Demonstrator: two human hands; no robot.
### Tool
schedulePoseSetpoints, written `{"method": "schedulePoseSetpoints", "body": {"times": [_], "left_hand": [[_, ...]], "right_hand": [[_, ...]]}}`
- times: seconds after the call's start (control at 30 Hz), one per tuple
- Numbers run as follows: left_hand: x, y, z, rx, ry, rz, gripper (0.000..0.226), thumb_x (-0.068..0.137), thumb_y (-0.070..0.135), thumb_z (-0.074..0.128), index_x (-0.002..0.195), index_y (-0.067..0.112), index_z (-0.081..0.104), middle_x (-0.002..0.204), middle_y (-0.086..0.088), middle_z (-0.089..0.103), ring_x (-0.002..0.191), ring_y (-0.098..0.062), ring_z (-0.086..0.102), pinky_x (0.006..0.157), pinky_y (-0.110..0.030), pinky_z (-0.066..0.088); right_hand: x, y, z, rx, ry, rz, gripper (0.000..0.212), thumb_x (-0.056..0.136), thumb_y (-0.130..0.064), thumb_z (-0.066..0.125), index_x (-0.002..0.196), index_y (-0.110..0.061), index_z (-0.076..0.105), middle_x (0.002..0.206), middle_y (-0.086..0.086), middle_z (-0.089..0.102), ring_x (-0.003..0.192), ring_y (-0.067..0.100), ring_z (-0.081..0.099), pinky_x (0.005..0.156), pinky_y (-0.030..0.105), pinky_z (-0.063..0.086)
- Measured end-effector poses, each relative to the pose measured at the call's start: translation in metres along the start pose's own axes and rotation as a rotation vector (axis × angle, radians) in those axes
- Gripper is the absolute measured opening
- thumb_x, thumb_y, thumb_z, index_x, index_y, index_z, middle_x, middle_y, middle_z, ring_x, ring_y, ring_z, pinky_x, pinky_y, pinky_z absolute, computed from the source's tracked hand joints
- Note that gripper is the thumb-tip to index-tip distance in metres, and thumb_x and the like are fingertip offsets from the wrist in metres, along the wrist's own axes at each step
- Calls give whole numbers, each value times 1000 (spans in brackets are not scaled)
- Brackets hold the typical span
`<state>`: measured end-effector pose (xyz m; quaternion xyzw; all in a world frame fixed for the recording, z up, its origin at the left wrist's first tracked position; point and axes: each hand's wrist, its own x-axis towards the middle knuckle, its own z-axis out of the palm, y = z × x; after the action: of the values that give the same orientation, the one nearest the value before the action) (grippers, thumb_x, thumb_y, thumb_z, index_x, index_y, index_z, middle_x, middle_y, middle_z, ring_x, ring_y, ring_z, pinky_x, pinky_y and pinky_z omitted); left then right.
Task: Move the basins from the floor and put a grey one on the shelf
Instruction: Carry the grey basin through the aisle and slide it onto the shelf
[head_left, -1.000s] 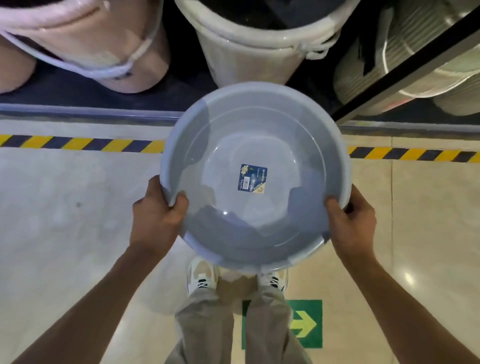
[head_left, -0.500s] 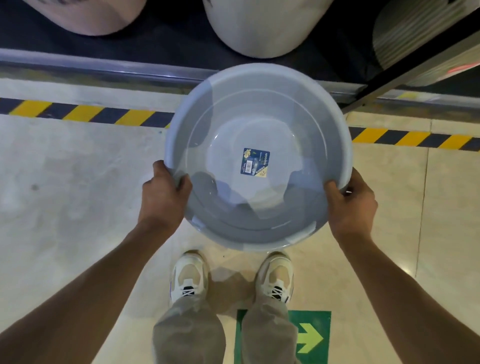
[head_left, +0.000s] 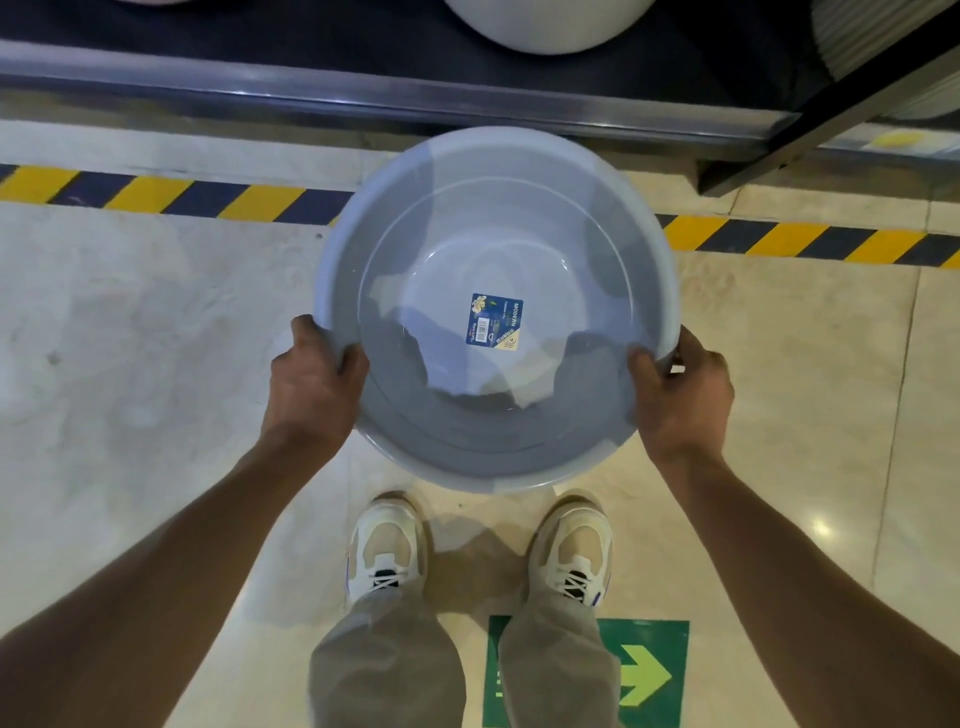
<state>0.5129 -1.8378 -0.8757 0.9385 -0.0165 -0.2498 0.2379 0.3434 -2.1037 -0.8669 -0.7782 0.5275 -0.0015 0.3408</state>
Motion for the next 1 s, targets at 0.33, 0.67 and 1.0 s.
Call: {"method": "schedulePoseSetpoints", "body": {"times": [0.33, 0.67, 1.0], "left_hand": [[14, -13, 5, 85, -61, -1, 37, 99, 41, 53, 101, 7, 38, 79, -17, 60, 69, -47, 64, 64, -51, 58], [15, -26, 10, -404, -237, -304, 73, 61, 47, 80, 127, 22, 61, 116, -9, 71, 103, -36, 70, 77, -58, 62], [-15, -10, -18, -288, -78, -169, 40, 74, 44, 66, 106, 21, 64, 84, 6, 68, 84, -31, 67, 65, -31, 53]], "right_hand": [[6, 14, 23, -39, -31, -10, 22, 93, -24, 60, 103, -4, 63, 71, 2, 48, 92, 25, 41, 63, 28, 25], [5, 25, 32, 387, -315, 351, 55, 73, -27, 77, 125, -16, 61, 109, 6, 73, 99, 31, 70, 83, 46, 59], [-15, -5, 1, 341, -235, 276, 50, 72, -27, 63, 120, -16, 63, 105, 8, 73, 95, 32, 69, 83, 55, 58]]}}
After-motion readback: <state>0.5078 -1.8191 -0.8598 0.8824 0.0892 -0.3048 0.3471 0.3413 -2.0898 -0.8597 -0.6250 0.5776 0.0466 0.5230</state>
